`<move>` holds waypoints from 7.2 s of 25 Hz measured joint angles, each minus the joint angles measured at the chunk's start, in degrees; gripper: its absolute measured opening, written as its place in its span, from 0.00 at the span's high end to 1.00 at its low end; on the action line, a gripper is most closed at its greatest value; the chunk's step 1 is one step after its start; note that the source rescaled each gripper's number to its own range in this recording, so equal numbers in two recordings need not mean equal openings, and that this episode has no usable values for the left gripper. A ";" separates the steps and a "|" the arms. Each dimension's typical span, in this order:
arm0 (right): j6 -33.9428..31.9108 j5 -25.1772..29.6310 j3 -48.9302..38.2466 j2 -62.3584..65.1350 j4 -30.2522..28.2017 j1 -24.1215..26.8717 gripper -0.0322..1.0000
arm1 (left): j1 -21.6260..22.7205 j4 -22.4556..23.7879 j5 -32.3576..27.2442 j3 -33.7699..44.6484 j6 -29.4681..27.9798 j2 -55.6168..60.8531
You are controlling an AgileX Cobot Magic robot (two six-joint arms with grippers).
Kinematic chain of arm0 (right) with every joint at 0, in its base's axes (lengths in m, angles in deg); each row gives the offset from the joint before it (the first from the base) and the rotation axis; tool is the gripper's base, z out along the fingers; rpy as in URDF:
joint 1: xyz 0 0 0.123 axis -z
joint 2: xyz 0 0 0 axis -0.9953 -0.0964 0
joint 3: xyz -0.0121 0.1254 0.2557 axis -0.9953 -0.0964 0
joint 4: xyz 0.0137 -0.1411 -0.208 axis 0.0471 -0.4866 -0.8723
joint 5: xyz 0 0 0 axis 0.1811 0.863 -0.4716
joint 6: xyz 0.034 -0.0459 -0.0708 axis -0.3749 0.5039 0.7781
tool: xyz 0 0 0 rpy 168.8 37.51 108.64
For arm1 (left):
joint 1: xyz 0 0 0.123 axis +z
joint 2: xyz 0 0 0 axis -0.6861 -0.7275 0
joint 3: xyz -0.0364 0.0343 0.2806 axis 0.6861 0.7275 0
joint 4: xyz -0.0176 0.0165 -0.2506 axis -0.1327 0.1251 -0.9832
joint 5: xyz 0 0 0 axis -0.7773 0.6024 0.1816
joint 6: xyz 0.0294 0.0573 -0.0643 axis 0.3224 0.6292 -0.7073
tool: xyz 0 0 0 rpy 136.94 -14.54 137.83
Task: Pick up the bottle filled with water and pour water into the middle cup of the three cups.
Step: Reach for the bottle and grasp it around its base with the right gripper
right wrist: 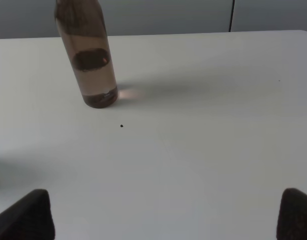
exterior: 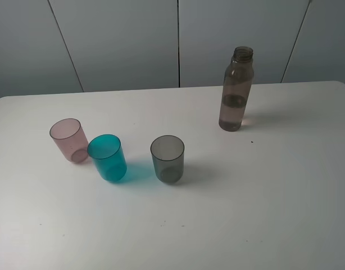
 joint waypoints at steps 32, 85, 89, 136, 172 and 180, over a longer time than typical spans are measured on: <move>0.00 0.00 0.00 0.00 0.00 0.00 0.12 | 0.00 0.00 0.00 0.00 0.00 0.00; 3.42 -33.52 24.31 -65.65 4.64 -15.70 0.12 | 0.00 0.00 0.00 0.00 0.00 0.00; 7.41 -40.87 17.08 -71.49 4.78 -19.79 0.12 | 0.00 0.00 0.00 0.00 0.00 0.00; 4.50 -116.97 6.95 -114.49 13.86 -19.49 0.12 | 0.00 0.00 0.00 0.00 0.22 0.00; 1.80 -119.26 14.72 -121.56 10.24 -17.40 0.12 | 0.00 0.00 0.00 0.00 0.22 0.00; 1.19 -119.26 14.99 -123.17 9.16 -17.40 0.12 | 0.00 0.00 0.00 0.00 0.22 0.00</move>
